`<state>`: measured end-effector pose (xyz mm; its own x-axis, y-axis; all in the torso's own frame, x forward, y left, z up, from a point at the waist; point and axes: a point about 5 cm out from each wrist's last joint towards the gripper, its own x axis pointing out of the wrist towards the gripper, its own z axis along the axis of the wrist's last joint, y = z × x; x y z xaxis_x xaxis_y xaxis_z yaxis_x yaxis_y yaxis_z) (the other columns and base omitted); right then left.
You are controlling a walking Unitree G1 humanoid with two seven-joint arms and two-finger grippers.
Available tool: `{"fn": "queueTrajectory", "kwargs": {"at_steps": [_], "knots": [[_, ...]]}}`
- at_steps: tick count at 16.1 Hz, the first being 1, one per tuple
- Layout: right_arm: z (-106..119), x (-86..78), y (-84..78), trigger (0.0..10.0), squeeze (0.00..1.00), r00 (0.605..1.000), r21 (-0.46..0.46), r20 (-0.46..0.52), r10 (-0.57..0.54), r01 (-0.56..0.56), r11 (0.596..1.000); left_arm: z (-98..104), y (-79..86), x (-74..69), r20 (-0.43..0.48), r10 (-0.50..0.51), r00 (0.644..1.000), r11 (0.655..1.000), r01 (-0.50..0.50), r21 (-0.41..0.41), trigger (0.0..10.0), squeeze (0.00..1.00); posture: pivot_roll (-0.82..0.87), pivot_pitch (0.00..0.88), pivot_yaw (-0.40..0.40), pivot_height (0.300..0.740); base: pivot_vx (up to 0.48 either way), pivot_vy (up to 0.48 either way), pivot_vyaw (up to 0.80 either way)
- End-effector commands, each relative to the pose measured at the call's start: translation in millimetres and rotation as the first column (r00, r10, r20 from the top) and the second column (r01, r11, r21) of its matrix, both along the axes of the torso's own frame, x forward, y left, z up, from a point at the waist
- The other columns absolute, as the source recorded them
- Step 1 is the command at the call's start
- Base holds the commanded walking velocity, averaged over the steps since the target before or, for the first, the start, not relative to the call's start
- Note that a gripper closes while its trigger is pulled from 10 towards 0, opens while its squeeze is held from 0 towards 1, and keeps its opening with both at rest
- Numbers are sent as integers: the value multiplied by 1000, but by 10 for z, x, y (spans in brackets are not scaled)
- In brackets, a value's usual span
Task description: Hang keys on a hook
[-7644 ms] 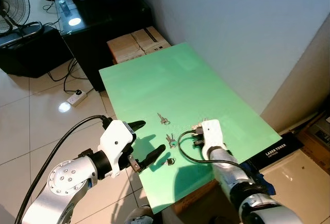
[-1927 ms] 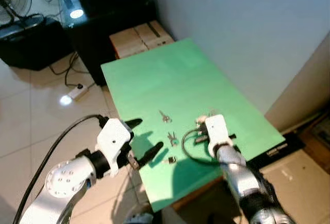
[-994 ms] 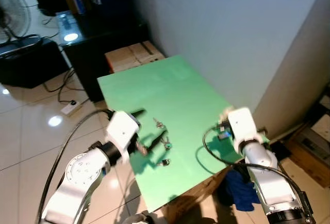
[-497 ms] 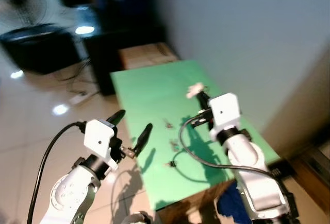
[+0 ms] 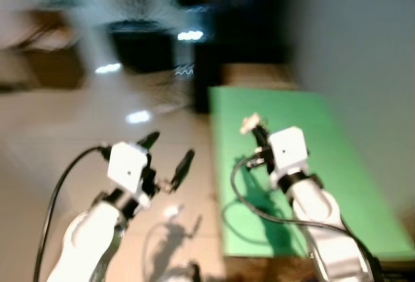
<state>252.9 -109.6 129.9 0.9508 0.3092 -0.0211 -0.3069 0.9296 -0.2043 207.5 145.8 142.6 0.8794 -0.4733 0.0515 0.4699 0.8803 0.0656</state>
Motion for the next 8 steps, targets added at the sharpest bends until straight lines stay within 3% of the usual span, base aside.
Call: {"fn": "queueTrajectory", "kwargs": {"at_steps": [1, 4, 6, 8], "knots": [[21, -7, -30, 10000, 0, 1000, 11, 2, -20, 20, 1000, 50, 5, 36, 18, 1, 1000, 1000, -2, 13, 10000, 0, 32, 0, 16, 740, 0, 0, 800], [8, -17, -22, 10000, 0, 1000, 5, -7, -11, 11, 1000, 37, 220, 27, 10, 51, 999, 998, -51, 26, 10000, 0, 30, 0, 20, 740, 0, 0, 800], [13, -8, -16, 10000, 0, 1000, 3, -5, -4, 4, 1000, 50, 225, 31, 15, 23, 1000, 999, -24, 41, 10000, 0, 33, 0, 17, 740, 0, 0, 800], [16, 6, -8, 10000, 0, 1000, 0, -3, 5, -5, 1000, 42, 165, 85, 2, 58, 998, 998, -58, 37, 10000, 0, 34, 0, 16, 740, 0, 0, 800]]}}
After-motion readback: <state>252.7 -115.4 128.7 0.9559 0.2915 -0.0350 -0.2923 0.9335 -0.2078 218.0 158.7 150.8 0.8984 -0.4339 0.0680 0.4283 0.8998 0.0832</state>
